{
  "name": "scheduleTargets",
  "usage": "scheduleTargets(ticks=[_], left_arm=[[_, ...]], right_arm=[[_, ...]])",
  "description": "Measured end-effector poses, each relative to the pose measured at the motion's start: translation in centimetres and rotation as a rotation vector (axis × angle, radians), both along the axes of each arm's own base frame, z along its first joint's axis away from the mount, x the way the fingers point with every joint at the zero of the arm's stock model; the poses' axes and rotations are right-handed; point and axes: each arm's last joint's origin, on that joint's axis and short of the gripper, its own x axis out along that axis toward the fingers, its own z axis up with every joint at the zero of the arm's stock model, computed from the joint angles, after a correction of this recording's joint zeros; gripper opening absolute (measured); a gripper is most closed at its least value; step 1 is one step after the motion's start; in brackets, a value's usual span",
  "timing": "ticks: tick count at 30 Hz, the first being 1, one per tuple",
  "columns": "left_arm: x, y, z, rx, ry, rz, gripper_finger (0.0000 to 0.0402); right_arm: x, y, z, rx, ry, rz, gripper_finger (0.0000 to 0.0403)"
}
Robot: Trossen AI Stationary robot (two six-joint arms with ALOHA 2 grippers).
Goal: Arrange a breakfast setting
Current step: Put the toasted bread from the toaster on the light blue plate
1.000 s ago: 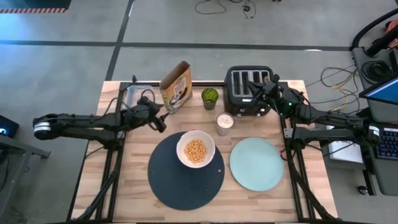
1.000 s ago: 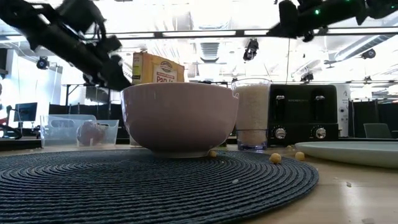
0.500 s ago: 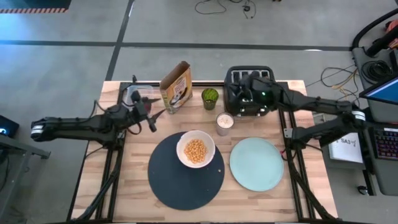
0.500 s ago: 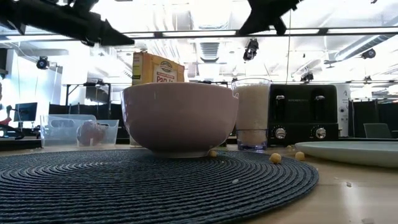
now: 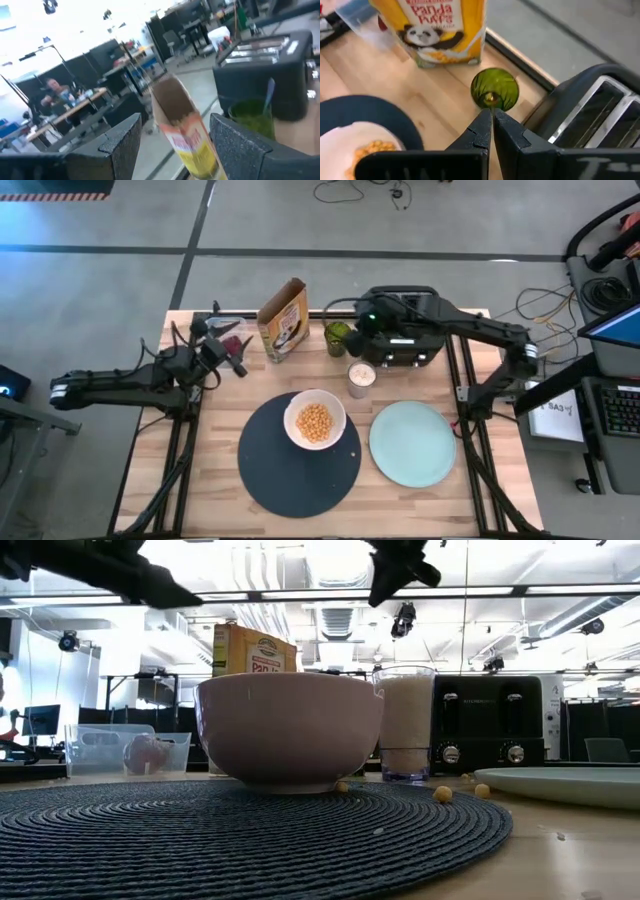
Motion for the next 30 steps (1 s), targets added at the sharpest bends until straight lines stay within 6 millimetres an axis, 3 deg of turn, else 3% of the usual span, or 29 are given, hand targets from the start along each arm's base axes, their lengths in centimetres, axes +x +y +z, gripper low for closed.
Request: scheduleTargets(ticks=[8,17,26,30], left_arm=[[0.0,0.0,-0.4,-0.002,0.025,0.003,0.0217],[-0.2,0.0,-0.8,-0.005,0.065,0.004,0.0217],[-1.3,0.1,-0.8,-0.037,0.046,0.110,0.0217],[-1.7,0.2,-1.2,-0.066,0.063,0.182,0.0217]], right_arm=[[3.6,-0.6,1.5,0.126,-0.014,0.061,0.0009],[7.2,-1.4,2.0,0.038,-0.031,0.163,0.0009],[10.2,-2.0,-0.2,0.014,0.010,0.229,0.0009],[10.3,-2.8,-0.8,0.019,0.033,0.228,0.0009]])
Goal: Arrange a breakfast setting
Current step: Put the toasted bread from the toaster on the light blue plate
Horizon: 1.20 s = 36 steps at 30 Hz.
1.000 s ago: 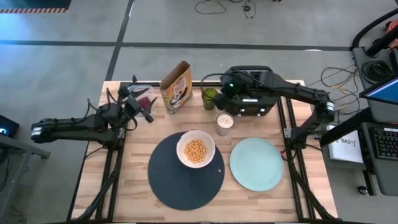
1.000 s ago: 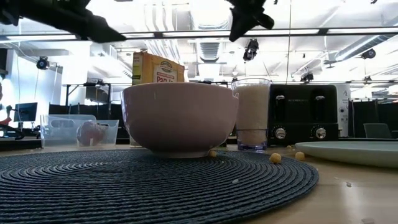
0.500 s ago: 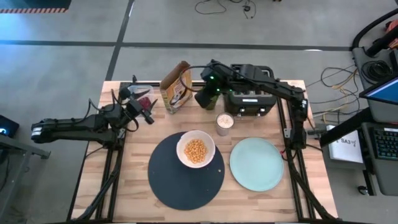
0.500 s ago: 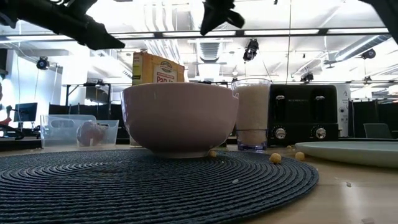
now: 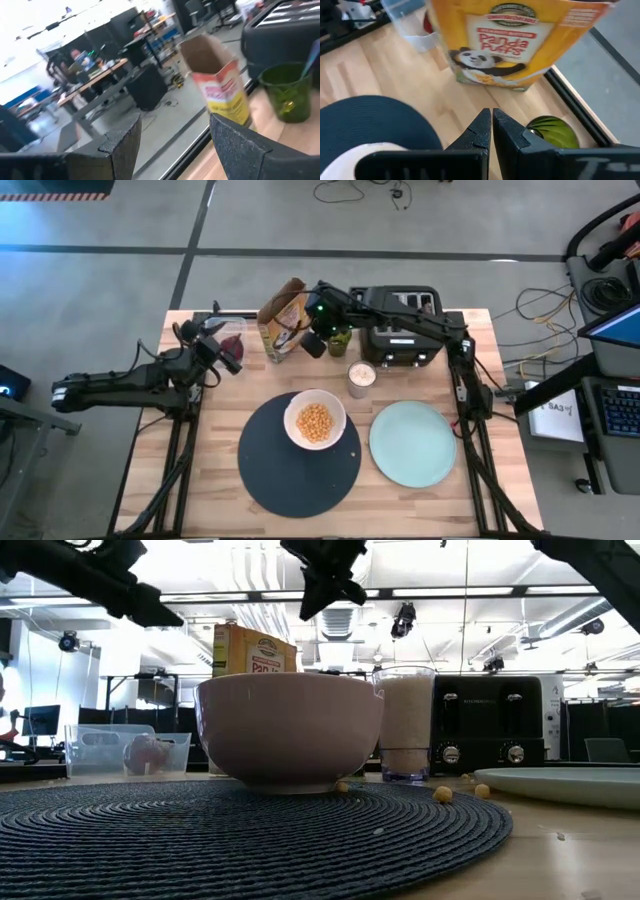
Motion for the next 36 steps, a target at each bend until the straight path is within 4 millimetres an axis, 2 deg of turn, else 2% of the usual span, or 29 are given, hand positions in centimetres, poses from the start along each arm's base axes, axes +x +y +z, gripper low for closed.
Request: scheduleTargets(ticks=[3,6,10,14,20,23,27,31,36], left_arm=[[-0.1,0.0,-0.2,-0.013,0.006,0.024,0.0217],[-0.2,0.1,-0.2,-0.049,-0.061,0.066,0.0217],[-0.9,0.6,1.0,-0.136,-0.237,0.277,0.0206],[-0.9,1.1,1.8,-0.247,-0.239,0.313,0.0165],[1.8,2.4,2.3,-0.350,-0.097,0.222,0.0084],[2.9,3.3,2.4,-0.365,0.022,0.263,0.0048],[3.6,4.7,2.8,-0.453,0.176,0.294,0.0009],[3.6,6.3,2.9,-0.580,0.266,0.271,0.0007],[2.8,7.8,2.4,-0.689,0.301,0.291,0.0006]], right_arm=[[-0.5,-0.5,0.5,-0.008,-0.010,-0.012,0.0009],[-1.4,-0.5,1.7,-0.015,-0.042,-0.016,0.0009],[-2.8,-0.1,3.5,-0.032,-0.081,-0.018,0.0009],[-4.3,0.7,5.0,-0.064,-0.088,0.018,0.0009],[-6.5,2.2,6.8,-0.102,-0.075,0.083,0.0009],[-6.7,3.6,7.0,-0.122,-0.068,0.142,0.0009],[-6.6,5.9,6.2,-0.123,-0.047,0.220,0.0009],[-7.3,8.2,4.8,-0.171,-0.031,0.246,0.0009],[-10.1,9.7,3.7,-0.208,-0.095,0.258,0.0009]])
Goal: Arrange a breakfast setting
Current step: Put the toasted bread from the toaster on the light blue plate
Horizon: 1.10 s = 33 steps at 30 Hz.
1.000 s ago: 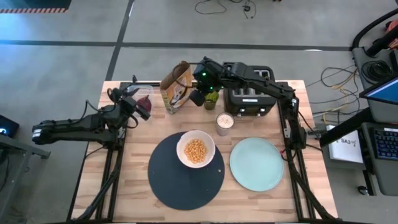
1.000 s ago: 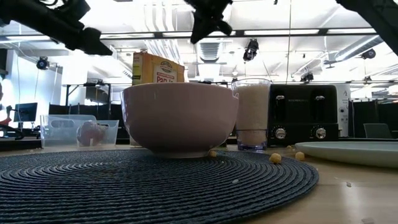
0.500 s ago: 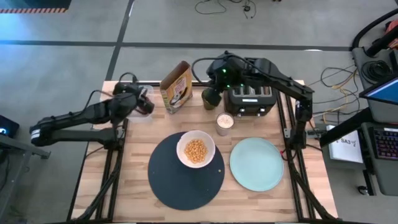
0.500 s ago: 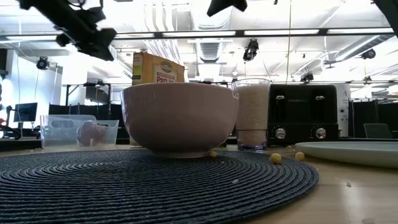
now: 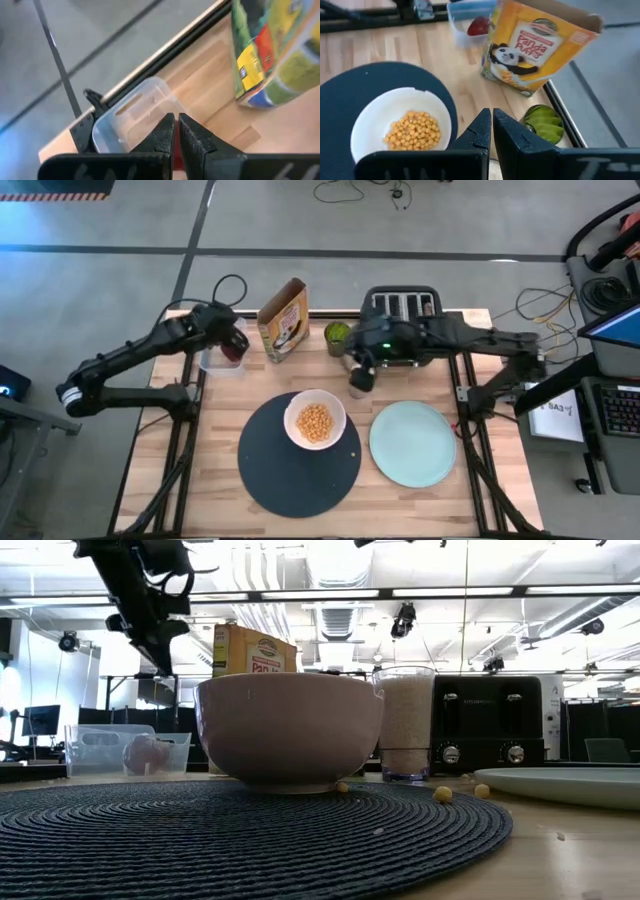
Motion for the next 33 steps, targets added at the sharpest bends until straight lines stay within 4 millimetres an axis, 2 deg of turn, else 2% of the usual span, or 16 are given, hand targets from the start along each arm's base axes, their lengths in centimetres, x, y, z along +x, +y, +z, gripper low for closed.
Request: scheduleTargets(ticks=[3,7,11,15,18,21,25,29,33], left_arm=[[-0.4,0.4,-0.3,-0.018,0.019,0.029,0.0003],[-0.8,0.8,-0.3,-0.019,0.019,0.057,0.0002],[-0.8,0.9,0.0,-0.014,0.012,0.064,0.0002],[-0.6,1.1,0.6,-0.004,-0.005,0.066,0.0002],[-0.6,1.1,0.9,0.001,-0.015,0.069,0.0002],[-0.6,1.1,1.1,0.007,-0.019,0.070,0.0002],[-0.7,1.1,1.2,0.035,-0.006,0.093,0.0002],[-0.7,1.1,1.2,0.037,-0.004,0.097,0.0002],[-0.7,1.1,1.2,0.036,-0.009,0.101,0.0002]], right_arm=[[-2.4,-0.2,-0.3,-0.022,-0.058,-0.062,0.0009],[-5.6,-2.3,-0.9,-0.059,-0.104,-0.310,0.0009],[-8.7,-6.0,-2.3,0.012,-0.054,-0.568,0.0009],[-11.7,-10.2,-4.2,0.056,0.081,-0.822,0.0009],[-13.4,-13.1,-5.9,0.075,0.167,-0.937,0.0009],[-14.3,-15.6,-7.3,0.131,0.160,-0.943,0.0015],[-15.1,-17.8,-8.8,0.138,0.191,-1.014,0.0041],[-15.3,-19.3,-9.8,0.147,0.233,-1.074,0.0077],[-14.6,-20.2,-11.2,0.172,0.287,-1.080,0.0100]])
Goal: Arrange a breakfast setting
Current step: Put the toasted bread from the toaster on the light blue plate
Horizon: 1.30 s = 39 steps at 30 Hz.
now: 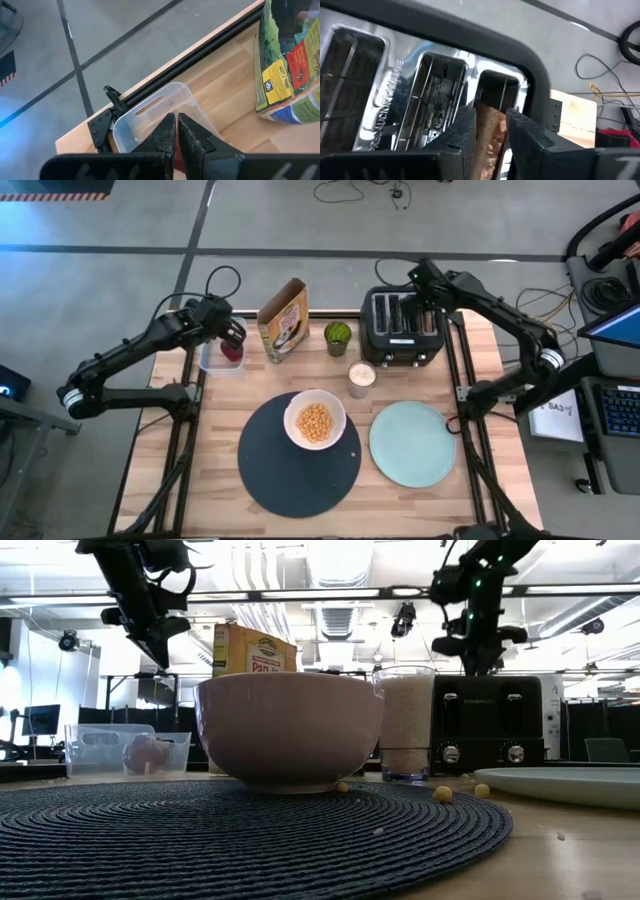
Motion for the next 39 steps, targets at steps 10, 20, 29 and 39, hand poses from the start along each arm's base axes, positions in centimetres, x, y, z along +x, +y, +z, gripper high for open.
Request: scheduleTargets(ticks=[10,20,29,39], left_arm=[[0.0,0.0,-0.1,-0.003,-0.005,0.008,0.0002],[0.2,0.1,0.0,0.008,-0.021,0.009,0.0002],[0.2,0.1,0.0,0.010,-0.023,0.009,0.0002],[0.2,0.2,0.0,0.010,-0.029,0.013,0.0002]], right_arm=[[0.3,-0.7,-1.4,0.013,0.086,-0.073,0.0106],[0.5,-0.9,-2.2,0.044,0.120,-0.075,0.0103],[0.7,-1.0,-2.1,0.027,0.095,-0.077,0.0102],[1.6,-0.4,-2.2,0.024,0.088,-0.044,0.0077]])
